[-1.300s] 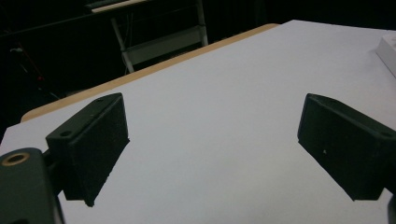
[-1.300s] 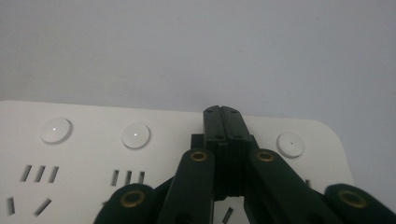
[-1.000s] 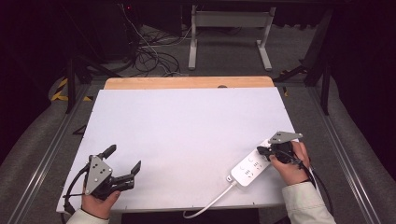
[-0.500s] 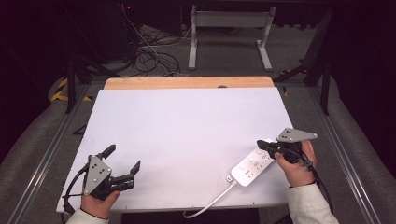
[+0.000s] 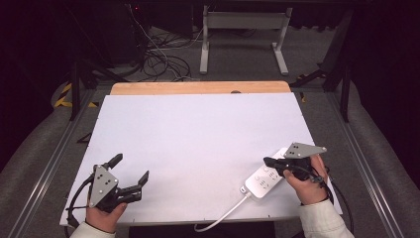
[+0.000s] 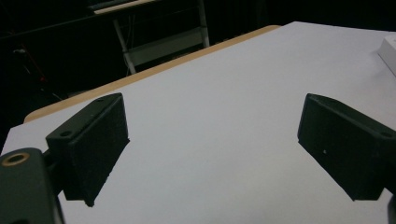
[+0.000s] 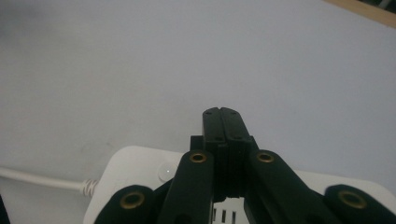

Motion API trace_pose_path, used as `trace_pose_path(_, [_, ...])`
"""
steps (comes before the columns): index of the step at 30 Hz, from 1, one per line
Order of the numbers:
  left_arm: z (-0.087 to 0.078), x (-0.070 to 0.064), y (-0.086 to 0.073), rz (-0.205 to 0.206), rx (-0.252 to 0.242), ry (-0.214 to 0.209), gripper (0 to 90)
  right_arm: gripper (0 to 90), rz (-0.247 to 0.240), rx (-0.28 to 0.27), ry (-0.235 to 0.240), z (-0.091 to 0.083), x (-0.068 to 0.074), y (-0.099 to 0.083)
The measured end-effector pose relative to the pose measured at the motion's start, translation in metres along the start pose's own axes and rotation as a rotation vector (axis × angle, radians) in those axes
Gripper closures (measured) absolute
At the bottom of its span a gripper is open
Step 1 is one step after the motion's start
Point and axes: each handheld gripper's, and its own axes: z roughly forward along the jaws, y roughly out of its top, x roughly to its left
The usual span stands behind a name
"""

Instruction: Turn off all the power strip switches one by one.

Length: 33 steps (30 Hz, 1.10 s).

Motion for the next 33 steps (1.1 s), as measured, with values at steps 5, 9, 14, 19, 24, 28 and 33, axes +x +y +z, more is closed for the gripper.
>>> trace_pose_path(5, [0.0, 0.0, 0.0, 0.001, 0.0, 0.0, 9.2, 90.0, 0.018, 0.04, 0.007, 0.008, -0.005, -0.007])
trace_pose_path(9, [0.0, 0.0, 0.0, 0.003, 0.001, 0.0, 9.2, 90.0, 0.025, 0.07, 0.01, 0.014, -0.006, -0.011])
trace_pose_path(14, [0.0, 0.0, 0.0, 0.004, 0.001, -0.001, 9.2, 90.0, 0.026, 0.102, 0.012, 0.019, -0.008, -0.014])
trace_pose_path(19, [0.0, 0.0, 0.0, 0.007, 0.001, -0.003, 9.2, 90.0, 0.022, 0.124, 0.012, 0.021, -0.008, -0.015])
trace_pose_path(24, [0.0, 0.0, 0.0, 0.003, 0.001, -0.002, 9.2, 90.0, 0.015, 0.141, 0.005, 0.022, -0.007, -0.016])
trace_pose_path(28, [0.0, 0.0, 0.0, 0.003, 0.003, -0.002, 9.2, 90.0, 0.012, 0.14, 0.005, 0.022, -0.007, -0.016])
trace_pose_path(33, [0.0, 0.0, 0.0, 0.003, 0.001, -0.001, 9.2, 90.0, 0.008, 0.146, 0.001, 0.022, -0.008, -0.017])
